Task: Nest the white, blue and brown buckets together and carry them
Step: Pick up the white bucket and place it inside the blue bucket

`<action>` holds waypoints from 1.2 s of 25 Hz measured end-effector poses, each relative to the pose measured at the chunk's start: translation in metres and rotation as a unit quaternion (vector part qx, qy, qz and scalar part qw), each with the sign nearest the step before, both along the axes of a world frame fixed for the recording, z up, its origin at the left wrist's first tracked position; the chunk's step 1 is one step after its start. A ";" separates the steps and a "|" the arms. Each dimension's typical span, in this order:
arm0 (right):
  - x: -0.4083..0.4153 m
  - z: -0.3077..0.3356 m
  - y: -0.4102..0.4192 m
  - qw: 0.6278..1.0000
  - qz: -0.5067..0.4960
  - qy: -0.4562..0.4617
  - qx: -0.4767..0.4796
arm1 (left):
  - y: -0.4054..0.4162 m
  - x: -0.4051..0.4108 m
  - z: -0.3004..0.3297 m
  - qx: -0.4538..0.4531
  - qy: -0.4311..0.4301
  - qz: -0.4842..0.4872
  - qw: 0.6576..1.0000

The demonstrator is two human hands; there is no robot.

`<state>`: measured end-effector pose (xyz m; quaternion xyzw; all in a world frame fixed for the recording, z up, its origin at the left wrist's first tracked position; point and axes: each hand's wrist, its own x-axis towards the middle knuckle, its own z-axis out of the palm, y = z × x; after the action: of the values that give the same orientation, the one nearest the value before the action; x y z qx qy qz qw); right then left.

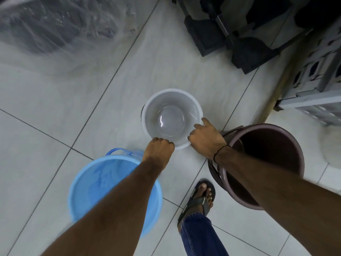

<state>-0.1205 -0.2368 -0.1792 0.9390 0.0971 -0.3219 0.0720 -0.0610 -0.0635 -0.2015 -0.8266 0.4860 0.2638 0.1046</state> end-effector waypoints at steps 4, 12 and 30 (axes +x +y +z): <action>0.008 0.045 -0.003 0.999 -0.049 0.006 -0.002 | 0.001 0.022 0.040 0.001 -0.023 -0.070 0.997; -0.015 0.295 0.055 0.986 -0.162 -0.024 0.031 | 0.056 0.026 0.302 -0.033 -0.018 -0.138 0.990; -0.081 0.136 0.260 0.989 -0.064 0.113 0.070 | 0.262 -0.097 0.151 0.054 0.133 0.064 0.988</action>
<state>-0.2017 0.0236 -0.0431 0.9036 0.0668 -0.4223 -0.0262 -0.1578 0.1987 -0.0502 -0.8066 0.4270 0.4034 0.0660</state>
